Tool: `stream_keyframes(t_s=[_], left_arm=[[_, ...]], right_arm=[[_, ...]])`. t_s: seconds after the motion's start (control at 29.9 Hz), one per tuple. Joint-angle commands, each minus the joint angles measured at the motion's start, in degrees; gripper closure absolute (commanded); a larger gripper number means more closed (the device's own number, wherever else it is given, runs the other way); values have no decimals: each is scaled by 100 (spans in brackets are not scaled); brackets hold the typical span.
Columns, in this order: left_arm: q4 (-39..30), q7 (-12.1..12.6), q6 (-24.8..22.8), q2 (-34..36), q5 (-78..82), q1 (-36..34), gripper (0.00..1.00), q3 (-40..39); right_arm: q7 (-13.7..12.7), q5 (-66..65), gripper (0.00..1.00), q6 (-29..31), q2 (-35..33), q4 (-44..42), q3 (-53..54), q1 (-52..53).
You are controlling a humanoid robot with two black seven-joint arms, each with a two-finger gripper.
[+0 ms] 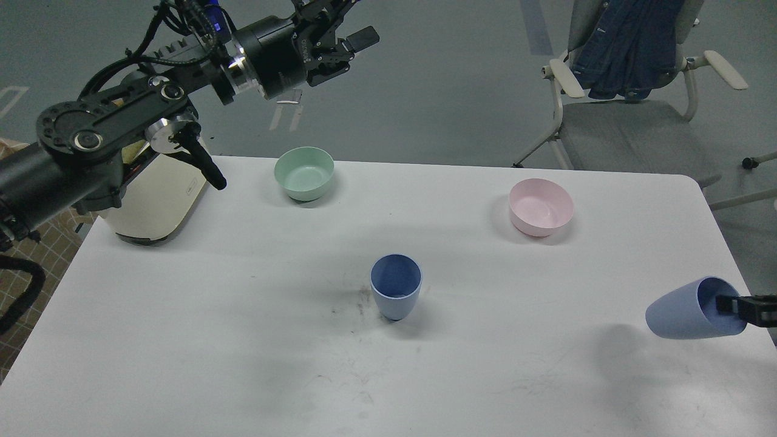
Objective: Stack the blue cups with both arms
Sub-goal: 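Lift the blue cup with the right gripper toward the center, then lower the held blue cup into the centered blue cup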
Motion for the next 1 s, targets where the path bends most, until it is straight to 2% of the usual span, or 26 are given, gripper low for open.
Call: stream_keyframes(t_s=[0.0,0.1,0.17,0.23,0.43,0.63,0.84,0.97], left_arm=[[0,0,0,23,0,-9,5,0],[0,9,0,41,0,-9,5,0],[9,9,0,59,0,-18,5,0],[0,18,0,59,0,-18,5,0],[9,18,0,68,0,-9,5,0],[9,26,0,59,8,-9,5,0],[0,35,0,59,8,-9,5,9],[9,35,0,67,8,-9,5,9]], right_arm=[[1,20,100,308,718,-501,0,653],[1,72,100,388,1368,-967,8,1005],[1,90,100,519,2087,-1318,-35,1443],[1,107,100,694,2544,-1390,-166,1751],[1,405,100,801,3749,-1224,-1211,2954],[1,1029,100,810,4821,-828,-1714,3782],[1,1495,100,897,5815,-828,-1732,4099],[1,1584,100,898,6229,-854,-1846,4099]])
